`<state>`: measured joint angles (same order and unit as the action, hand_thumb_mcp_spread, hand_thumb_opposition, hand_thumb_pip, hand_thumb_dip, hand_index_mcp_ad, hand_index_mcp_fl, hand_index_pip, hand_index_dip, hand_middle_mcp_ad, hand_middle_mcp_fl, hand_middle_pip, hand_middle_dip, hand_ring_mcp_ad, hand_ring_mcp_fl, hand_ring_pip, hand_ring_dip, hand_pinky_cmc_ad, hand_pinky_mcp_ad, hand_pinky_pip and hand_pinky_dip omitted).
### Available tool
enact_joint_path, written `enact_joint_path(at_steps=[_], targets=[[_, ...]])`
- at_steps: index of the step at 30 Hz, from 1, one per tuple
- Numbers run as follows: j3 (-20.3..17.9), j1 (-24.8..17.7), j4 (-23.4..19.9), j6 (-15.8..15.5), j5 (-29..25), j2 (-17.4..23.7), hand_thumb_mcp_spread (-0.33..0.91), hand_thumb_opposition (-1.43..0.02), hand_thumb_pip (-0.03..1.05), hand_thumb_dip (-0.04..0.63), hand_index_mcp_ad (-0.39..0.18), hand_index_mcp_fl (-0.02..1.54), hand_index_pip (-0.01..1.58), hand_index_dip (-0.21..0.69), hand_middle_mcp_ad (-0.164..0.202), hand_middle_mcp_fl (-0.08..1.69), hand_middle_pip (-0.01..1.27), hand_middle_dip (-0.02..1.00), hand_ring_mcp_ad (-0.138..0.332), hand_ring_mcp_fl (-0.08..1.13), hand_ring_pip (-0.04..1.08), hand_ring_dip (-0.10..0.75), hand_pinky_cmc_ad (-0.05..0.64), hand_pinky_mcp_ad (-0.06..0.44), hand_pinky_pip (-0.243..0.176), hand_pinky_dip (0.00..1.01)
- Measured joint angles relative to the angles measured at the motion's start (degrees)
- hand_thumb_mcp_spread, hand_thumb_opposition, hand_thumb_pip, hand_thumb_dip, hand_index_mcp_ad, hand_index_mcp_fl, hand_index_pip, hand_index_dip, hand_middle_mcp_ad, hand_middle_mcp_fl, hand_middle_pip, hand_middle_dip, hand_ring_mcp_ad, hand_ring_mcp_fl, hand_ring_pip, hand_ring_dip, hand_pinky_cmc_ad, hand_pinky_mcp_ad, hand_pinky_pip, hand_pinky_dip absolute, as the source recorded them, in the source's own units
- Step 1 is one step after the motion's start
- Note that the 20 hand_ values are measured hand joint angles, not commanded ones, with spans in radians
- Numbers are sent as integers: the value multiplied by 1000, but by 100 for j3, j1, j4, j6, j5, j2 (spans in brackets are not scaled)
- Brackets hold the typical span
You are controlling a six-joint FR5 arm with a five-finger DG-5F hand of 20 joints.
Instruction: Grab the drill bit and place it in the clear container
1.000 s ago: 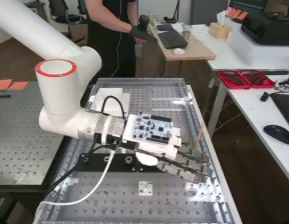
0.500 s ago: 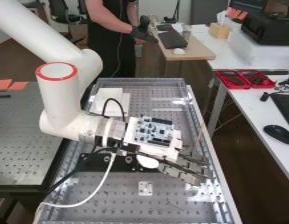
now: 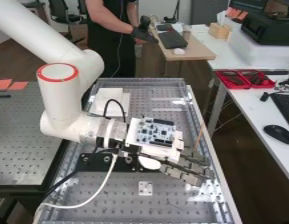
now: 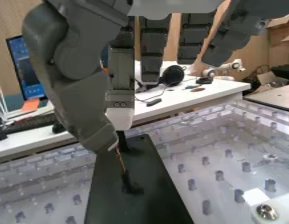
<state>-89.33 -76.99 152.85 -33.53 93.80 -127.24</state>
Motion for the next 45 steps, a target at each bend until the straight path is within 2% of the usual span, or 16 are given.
enact_joint_path(at_steps=[14, 18, 24, 27, 29, 45], targets=[[63, 31, 58, -64, 81, -26, 532, -894, 581, 286, -52, 309, 1494, 278, 14, 218, 138, 140, 126, 49, 91, 2, 330, 133, -75, 182], [28, 29, -9, -19, 109, -14, 552, -887, 578, 283, -52, 421, 1522, 267, 12, 222, 140, 140, 126, 49, 87, 2, 330, 133, -75, 182], [-22, 24, -86, 46, 104, -2, 550, -888, 569, 281, -51, 489, 1491, 267, 12, 239, 138, 140, 126, 49, 91, 2, 330, 129, -75, 182], [-29, 20, -81, 52, 83, 3, 578, -887, 529, 284, -51, 531, 1457, 267, 12, 267, 138, 141, 129, 68, 91, 2, 328, 129, -75, 182], [-32, 19, -77, 51, 75, 4, 579, -881, 527, 284, -54, 531, 1443, 265, 10, 267, 138, 138, 131, 65, 91, 2, 351, 133, -75, 182], [10, 21, 54, 24, 100, 3, 592, -871, 506, 281, -51, 581, 1415, 269, 12, 272, 140, 141, 126, 82, 91, 2, 367, 129, -75, 182]])
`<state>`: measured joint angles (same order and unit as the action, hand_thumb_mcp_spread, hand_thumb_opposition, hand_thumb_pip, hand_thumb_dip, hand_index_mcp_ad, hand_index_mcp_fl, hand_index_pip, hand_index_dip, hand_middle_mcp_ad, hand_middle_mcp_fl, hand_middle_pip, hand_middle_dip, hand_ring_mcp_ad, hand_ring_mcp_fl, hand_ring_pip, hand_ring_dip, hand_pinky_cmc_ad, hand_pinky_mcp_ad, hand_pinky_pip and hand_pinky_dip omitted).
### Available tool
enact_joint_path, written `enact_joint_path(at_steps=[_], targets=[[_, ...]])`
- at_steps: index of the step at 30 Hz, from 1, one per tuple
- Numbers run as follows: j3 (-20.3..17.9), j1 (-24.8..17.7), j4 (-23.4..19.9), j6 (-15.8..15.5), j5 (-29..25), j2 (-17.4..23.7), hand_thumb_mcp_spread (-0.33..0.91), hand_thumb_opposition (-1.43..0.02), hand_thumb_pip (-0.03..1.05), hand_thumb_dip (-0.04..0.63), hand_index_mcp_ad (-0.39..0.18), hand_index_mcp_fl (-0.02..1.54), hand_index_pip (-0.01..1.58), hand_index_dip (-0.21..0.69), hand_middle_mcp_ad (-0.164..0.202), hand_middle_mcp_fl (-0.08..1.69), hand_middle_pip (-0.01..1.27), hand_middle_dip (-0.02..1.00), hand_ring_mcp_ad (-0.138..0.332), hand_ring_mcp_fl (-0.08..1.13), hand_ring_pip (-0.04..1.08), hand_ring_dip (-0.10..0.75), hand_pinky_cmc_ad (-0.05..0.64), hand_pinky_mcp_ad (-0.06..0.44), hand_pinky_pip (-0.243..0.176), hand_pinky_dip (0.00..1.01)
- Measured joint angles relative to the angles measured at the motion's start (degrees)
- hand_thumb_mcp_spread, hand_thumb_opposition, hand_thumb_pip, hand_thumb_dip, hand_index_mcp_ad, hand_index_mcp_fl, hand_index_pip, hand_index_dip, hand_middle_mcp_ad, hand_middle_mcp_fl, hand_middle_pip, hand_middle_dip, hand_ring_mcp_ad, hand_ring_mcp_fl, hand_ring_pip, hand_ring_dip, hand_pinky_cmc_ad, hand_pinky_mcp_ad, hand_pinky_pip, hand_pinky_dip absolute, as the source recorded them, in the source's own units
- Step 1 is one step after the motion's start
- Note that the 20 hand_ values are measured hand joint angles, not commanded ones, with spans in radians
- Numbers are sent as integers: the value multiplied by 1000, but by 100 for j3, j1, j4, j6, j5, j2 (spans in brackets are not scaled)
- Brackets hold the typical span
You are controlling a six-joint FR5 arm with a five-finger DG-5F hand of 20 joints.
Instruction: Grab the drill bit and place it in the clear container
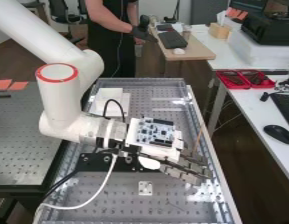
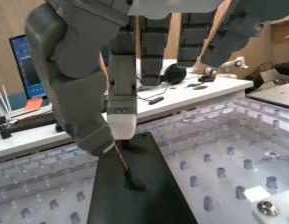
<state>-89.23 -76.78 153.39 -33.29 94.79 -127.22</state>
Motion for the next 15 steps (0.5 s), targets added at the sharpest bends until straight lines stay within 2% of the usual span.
enact_joint_path(at_steps=[15], targets=[[-103, 2, -1, -96, -20, 124, 581, -899, 532, 284, -59, 494, 1459, 253, 10, 264, 138, 141, 126, 79, 91, 2, 367, 129, -75, 182]])
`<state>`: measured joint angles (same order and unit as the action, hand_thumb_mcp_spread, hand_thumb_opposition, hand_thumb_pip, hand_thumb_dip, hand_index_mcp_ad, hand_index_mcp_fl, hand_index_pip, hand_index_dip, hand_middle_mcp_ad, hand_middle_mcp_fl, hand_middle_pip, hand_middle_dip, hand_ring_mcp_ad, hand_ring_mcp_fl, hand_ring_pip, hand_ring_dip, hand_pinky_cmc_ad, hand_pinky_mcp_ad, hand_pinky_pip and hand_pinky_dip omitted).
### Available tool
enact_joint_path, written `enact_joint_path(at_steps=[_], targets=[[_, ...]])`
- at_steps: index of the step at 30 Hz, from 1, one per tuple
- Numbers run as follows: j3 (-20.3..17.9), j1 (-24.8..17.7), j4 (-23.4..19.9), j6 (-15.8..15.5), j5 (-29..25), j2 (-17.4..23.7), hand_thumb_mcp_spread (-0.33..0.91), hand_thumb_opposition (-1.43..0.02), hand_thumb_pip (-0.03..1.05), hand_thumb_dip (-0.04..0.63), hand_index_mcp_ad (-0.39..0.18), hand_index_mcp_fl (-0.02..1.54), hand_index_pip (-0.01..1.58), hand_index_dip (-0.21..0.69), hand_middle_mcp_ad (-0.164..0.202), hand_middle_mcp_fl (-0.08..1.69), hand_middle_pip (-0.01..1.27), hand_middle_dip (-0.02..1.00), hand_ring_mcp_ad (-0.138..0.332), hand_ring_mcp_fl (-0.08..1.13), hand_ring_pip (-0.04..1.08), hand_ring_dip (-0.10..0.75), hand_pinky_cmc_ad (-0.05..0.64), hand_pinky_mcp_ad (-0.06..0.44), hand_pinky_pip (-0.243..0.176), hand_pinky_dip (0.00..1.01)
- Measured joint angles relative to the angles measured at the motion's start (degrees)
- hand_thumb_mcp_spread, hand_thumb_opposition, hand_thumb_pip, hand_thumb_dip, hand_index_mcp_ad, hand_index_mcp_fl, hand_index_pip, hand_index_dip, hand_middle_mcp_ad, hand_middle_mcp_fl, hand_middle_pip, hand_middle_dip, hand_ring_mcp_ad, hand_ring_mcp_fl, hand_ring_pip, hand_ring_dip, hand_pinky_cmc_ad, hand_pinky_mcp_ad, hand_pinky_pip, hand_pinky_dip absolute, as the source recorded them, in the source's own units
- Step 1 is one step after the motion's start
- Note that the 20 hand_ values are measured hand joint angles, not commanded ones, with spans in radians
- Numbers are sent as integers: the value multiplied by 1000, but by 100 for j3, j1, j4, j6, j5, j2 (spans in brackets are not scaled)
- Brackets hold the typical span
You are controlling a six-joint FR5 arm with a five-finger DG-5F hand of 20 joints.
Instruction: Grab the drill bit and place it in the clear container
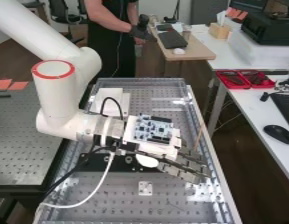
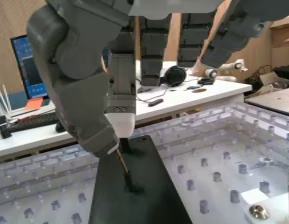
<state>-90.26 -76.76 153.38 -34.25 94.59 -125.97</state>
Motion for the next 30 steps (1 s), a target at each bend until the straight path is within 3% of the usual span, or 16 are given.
enact_joint_path(at_steps=[8, 30], targets=[[-3, 24, -13, -7, -58, 5, 560, -944, 611, 283, -105, 368, 1377, 216, 12, 244, 138, 141, 126, 75, 91, 2, 367, 133, -75, 182], [8, 31, -88, 73, 112, -14, 496, -913, 632, 304, -103, 304, 1339, 164, 10, 234, 136, 141, 127, 49, 91, 2, 367, 136, -75, 182]])
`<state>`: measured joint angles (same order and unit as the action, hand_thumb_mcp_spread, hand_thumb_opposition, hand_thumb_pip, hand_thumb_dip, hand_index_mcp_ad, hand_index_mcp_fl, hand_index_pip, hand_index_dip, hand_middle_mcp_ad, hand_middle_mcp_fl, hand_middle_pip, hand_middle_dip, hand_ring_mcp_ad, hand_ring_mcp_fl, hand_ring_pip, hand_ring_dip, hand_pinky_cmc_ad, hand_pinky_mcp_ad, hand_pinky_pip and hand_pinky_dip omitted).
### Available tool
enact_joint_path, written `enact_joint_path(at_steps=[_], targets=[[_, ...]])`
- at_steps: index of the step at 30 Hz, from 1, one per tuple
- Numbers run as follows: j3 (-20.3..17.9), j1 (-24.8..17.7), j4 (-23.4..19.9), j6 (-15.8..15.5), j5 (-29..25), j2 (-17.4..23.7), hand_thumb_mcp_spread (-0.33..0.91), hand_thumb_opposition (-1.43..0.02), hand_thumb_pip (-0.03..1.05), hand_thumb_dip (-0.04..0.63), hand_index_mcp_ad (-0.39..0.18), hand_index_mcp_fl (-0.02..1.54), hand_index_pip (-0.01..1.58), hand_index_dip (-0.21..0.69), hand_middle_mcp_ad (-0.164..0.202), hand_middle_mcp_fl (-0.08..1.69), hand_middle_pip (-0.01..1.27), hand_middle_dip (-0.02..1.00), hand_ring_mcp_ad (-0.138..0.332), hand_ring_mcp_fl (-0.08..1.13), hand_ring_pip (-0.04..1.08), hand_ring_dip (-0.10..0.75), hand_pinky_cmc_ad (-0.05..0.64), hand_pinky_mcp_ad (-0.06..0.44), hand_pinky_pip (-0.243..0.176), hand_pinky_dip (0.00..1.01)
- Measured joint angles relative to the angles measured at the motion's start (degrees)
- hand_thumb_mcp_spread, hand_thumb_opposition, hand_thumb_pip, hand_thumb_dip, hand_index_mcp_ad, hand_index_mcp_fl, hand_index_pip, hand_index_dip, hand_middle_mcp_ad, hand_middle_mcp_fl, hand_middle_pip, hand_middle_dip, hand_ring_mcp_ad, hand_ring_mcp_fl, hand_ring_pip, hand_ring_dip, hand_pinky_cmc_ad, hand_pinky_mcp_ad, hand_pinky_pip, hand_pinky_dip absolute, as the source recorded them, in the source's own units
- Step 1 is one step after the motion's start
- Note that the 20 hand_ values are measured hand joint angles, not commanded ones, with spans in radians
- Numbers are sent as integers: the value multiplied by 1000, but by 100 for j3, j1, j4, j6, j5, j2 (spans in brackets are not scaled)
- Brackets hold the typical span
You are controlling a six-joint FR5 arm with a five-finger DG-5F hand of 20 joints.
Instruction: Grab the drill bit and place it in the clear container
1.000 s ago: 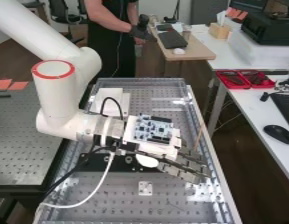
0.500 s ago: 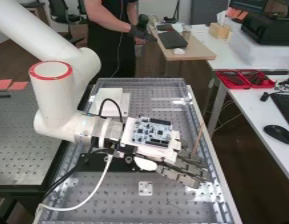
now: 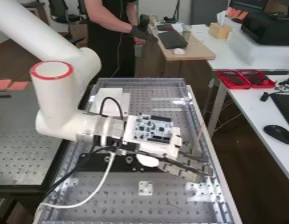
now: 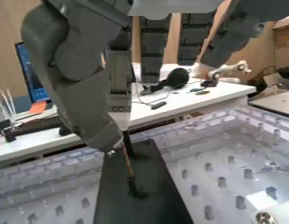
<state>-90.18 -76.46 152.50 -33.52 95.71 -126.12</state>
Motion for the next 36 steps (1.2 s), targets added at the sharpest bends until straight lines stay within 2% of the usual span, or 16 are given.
enact_joint_path(at_steps=[10, 36], targets=[[92, 35, 54, -63, 99, -66, 501, -902, 632, 304, -103, 304, 1339, 164, 10, 234, 136, 141, 127, 49, 91, 2, 367, 113, -75, 182], [234, 76, 126, -127, 190, -178, 501, -904, 593, 302, -103, 356, 1323, 164, 10, 234, 136, 138, 127, 49, 91, 2, 367, 113, -75, 182]])
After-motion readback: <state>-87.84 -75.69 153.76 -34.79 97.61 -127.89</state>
